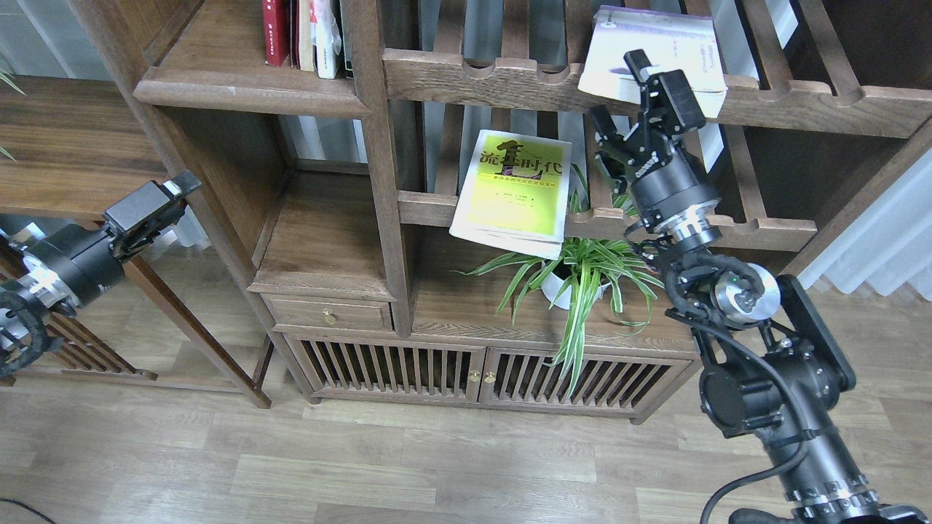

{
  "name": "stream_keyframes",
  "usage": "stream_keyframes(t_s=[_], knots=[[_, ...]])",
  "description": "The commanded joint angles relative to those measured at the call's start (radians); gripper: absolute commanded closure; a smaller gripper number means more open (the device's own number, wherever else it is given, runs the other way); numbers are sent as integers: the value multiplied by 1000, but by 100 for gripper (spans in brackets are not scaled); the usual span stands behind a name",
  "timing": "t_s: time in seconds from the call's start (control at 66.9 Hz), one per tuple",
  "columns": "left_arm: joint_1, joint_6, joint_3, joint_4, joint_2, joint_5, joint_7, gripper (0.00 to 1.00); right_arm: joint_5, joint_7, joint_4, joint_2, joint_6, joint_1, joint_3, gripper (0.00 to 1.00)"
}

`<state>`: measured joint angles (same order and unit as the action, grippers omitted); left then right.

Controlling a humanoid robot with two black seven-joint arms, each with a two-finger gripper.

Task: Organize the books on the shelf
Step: 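Reach the right gripper up and grasp the white book on the upper shelf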

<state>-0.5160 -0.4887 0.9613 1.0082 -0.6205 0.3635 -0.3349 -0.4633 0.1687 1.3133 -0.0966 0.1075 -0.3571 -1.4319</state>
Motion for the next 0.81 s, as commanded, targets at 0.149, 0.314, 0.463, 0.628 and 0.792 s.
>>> stream_keyframes(t_s=[0.149,0.314,0.463,0.628,0.792], knots=[[5,0,10,0,-5,0,0,0,-1,0,0,-5,-2,7,-45,25],[11,0,46,0,-8,0,-1,0,0,-20,1,-8,-51,3,-45,37],[19,0,60,-2,-27,0,-1,0,0,-101,3,-14,-43,4,-47,73],[53,0,79,-3,-48,0,-1,0,0,-97,7,-26,-25,7,-30,95],[96,0,108,-23,-50,0,-3,0,-9,-94,64,-46,-11,24,-39,96]])
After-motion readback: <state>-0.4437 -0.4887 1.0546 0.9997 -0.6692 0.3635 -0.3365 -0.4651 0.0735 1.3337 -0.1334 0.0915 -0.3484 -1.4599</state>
